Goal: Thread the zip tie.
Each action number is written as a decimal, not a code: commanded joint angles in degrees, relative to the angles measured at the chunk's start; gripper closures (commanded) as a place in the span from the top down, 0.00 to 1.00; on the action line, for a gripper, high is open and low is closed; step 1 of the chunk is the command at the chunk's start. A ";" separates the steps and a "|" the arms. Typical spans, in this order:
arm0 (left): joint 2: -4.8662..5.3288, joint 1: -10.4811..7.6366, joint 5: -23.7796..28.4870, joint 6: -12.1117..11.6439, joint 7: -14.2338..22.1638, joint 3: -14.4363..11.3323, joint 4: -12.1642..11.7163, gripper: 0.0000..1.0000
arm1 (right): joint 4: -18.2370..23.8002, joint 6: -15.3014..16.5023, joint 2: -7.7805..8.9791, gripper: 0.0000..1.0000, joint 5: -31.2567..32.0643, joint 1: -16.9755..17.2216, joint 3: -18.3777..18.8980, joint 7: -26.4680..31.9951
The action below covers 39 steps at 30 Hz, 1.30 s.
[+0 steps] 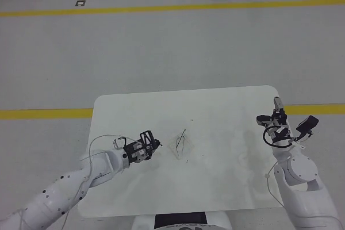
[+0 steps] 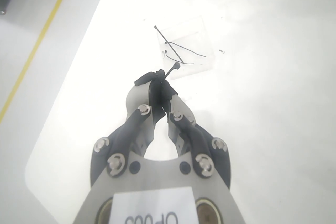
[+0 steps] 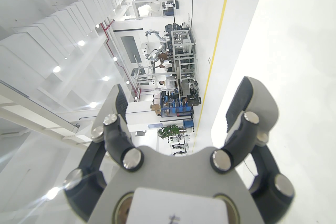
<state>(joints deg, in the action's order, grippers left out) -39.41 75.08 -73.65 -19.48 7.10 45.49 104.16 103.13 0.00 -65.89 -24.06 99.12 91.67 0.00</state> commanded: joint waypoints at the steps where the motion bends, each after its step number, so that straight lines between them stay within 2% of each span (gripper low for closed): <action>1: 1.86 -1.71 0.62 0.00 -2.73 -2.36 -0.16 0.00 | 0.00 0.00 0.00 1.00 0.00 0.00 0.00 0.00; 2: 2.88 -2.81 0.69 0.00 -4.35 -3.76 -0.18 0.00 | 0.00 0.00 0.00 1.00 0.00 0.00 0.00 0.00; 12: 2.88 -2.81 0.69 0.00 -4.35 -3.76 -0.18 0.00 | 0.00 0.00 0.00 1.00 0.00 0.00 0.00 0.00; 13: 2.83 -2.90 -0.06 0.65 -4.26 -3.72 -0.05 0.00 | 0.00 0.00 0.00 1.00 0.00 0.00 0.00 0.00; 17: 2.75 -1.90 -7.87 7.00 -7.25 -3.42 2.50 0.00 | 0.00 0.00 0.00 1.00 0.00 0.00 0.00 0.00; 19: 2.99 -0.86 -13.57 10.96 -6.86 -3.01 3.81 0.00 | 0.00 0.00 0.00 1.00 0.00 0.00 0.00 0.00; 21: 3.18 0.04 -16.30 13.55 -7.00 -2.66 4.69 0.00 | 0.00 0.00 0.00 1.00 0.00 0.00 0.00 0.00; 23: 3.65 0.03 -16.30 16.21 -6.89 -2.38 5.70 0.00 | 0.00 0.00 0.00 1.00 0.00 0.00 0.00 0.00; 25: 4.25 -0.15 -16.30 17.44 -7.72 -2.85 6.30 0.00 | 0.00 0.00 0.00 1.00 0.00 0.00 0.00 0.00; 26: 4.67 -0.38 -16.30 19.39 -7.73 -2.93 6.30 0.00 | 0.00 0.00 0.00 1.00 0.00 0.00 0.00 0.00; 31: 6.54 -2.10 -16.30 23.81 -6.43 -4.90 7.50 0.00 | 0.00 0.00 0.00 1.00 0.00 0.00 0.00 0.00; 32: 7.04 -2.67 -16.30 25.49 -5.98 -5.40 7.66 0.00 | 0.00 0.00 0.00 1.00 0.00 0.00 0.00 0.00; 34: 7.61 -3.01 -16.30 27.45 -7.22 -6.72 8.84 0.00 | 0.00 0.00 0.00 1.00 0.00 0.00 0.00 0.00; 39: 7.66 -2.93 -16.30 28.03 -7.61 -6.88 8.88 0.00 | 0.00 0.00 0.00 1.00 0.00 0.00 0.00 0.00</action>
<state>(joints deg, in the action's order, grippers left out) -31.75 72.14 -89.95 8.62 -0.56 38.59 113.06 103.13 0.00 -65.89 -24.06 99.12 91.67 0.00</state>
